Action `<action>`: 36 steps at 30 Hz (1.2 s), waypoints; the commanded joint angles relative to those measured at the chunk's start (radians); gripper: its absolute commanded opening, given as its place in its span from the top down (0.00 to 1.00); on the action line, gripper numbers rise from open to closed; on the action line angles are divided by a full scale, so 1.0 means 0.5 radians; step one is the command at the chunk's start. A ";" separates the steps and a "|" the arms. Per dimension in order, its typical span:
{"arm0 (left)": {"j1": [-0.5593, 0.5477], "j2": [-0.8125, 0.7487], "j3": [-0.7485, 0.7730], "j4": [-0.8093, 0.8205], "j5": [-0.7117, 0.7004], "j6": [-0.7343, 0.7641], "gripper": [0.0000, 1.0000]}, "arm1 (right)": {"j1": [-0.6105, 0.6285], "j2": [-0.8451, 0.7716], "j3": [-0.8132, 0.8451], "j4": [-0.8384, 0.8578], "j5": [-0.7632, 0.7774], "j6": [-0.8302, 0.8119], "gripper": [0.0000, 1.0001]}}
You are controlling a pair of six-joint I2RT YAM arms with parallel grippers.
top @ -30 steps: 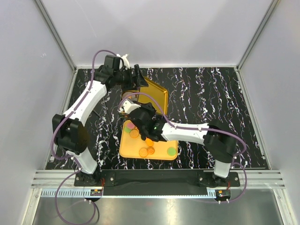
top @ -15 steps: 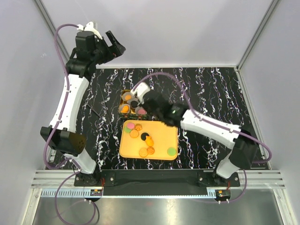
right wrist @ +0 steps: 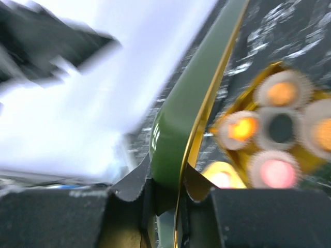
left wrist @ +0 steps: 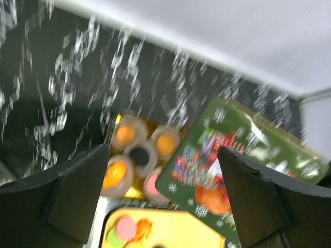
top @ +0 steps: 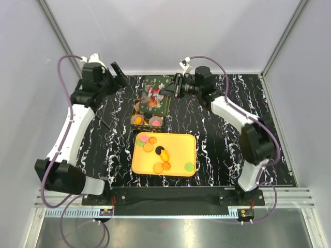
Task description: Pack the cookies
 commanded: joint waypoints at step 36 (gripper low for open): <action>0.006 0.586 -0.745 0.588 0.362 -0.063 0.05 | -0.053 1.375 0.289 1.924 -0.614 1.680 1.00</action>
